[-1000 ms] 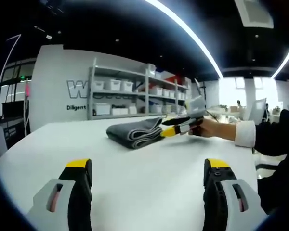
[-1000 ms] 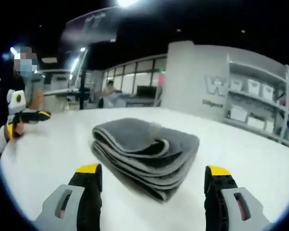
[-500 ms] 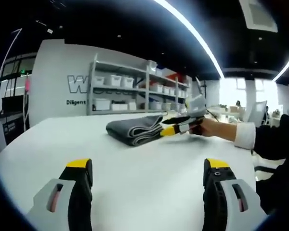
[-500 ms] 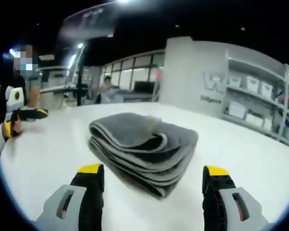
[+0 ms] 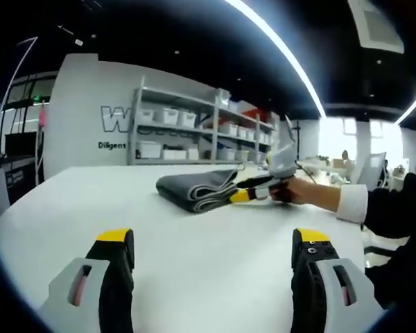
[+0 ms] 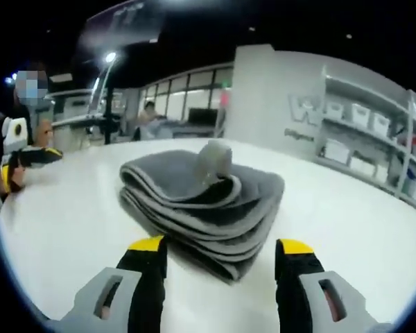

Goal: Open the folded towel by lifting each exposed corner and separating the folded layers until the towel lies flat within the target outline without major curled edges

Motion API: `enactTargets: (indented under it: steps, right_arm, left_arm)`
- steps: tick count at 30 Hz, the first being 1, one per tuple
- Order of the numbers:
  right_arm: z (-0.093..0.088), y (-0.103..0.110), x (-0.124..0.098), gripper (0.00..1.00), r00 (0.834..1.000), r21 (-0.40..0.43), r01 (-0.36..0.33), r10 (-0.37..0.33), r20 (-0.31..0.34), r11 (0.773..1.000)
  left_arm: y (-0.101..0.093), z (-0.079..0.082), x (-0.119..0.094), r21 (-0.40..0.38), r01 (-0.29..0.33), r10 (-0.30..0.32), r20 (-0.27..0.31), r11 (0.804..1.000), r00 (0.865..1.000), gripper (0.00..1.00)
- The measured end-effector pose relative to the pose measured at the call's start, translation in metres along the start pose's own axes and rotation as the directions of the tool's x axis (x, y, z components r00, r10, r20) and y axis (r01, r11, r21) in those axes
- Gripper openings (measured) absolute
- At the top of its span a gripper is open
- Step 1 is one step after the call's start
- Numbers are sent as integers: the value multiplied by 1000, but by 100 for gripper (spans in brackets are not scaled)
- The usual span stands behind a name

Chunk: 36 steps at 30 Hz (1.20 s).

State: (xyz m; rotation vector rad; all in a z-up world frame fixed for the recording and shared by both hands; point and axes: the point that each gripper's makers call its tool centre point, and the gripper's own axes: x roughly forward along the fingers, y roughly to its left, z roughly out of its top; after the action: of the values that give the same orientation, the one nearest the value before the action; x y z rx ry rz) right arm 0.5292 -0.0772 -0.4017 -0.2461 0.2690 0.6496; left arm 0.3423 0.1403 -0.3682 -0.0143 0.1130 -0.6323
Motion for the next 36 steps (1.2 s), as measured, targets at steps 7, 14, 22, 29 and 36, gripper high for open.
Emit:
enactTargets:
  steps: [7, 14, 22, 29, 36]
  right_arm:
    - [-9, -7, 2, 45, 999, 30, 25, -24, -26, 999]
    - [-8, -5, 2, 39, 999, 4, 27, -27, -31, 1000]
    - [-12, -9, -1, 27, 998, 64, 41, -38, -50, 997]
    - [-10, -12, -1, 18, 997, 3, 61, -61, -55, 998]
    - [-9, -13, -5, 7, 998, 19, 53, -52, -46, 998]
  left_arm:
    - [-6, 0, 3, -21, 28, -28, 2, 999, 1000, 92]
    - [-11, 3, 1, -13, 40, -40, 9, 999, 999, 92]
    - [-18, -2, 5, -4, 45, -45, -5, 999, 999, 92]
    - [-11, 1, 5, -2, 44, -44, -4, 999, 999, 92]
    - [-10, 2, 5, -7, 45, -45, 1, 999, 999, 92]
